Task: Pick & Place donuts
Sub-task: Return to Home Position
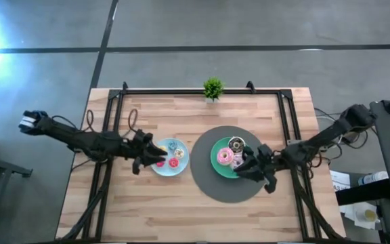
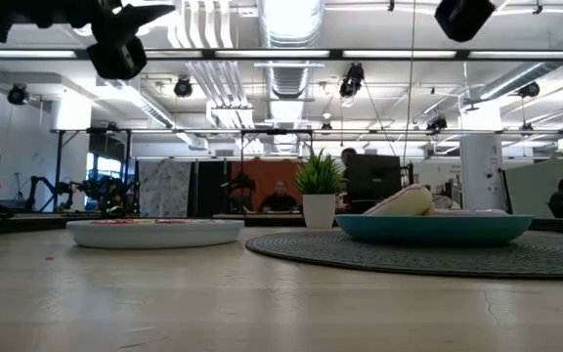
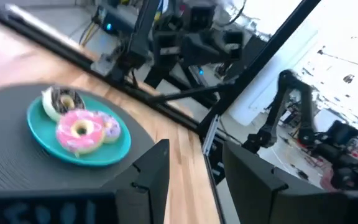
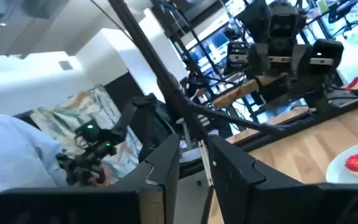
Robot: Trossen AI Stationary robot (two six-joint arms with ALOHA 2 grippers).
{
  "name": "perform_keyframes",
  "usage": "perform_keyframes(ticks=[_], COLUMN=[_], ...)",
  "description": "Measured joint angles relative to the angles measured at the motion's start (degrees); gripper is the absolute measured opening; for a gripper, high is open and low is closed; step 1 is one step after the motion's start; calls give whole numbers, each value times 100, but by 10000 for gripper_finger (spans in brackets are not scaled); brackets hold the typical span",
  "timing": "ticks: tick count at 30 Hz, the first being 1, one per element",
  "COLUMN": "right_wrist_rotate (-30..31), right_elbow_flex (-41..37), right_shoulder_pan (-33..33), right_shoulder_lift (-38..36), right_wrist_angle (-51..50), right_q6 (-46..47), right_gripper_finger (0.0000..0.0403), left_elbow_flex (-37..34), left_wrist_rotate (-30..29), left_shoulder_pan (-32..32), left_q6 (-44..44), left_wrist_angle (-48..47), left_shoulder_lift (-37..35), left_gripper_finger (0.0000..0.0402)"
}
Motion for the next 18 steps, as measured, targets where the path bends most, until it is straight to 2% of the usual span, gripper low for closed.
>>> perform_keyframes(ticks=[3,6,12,15,18], right_wrist_rotate=[-92,-99,17,301,675], right_elbow_flex=[-357,-766,-1609,-1962,-2245], right_shoulder_pan=[-162,-211,-211,-211,-211], right_shoulder_lift=[-475,-1065,-2235,-2697,-3042], right_wrist_angle=[-50,-36,-120,-118,-122], right_q6=[-12,-30,-36,-83,-201], right_gripper_finger=[82,78,71,71,73], left_elbow_flex=[-252,-477,-682,-759,-870], left_wrist_rotate=[314,390,383,240,-191], left_shoulder_pan=[278,413,452,456,458], left_q6=[192,298,375,618,791], left_wrist_angle=[-65,-201,-1261,-1411,-1459], left_shoulder_lift=[-486,-968,-1812,-2174,-2493], left_gripper_finger=[123,123,123,123,123])
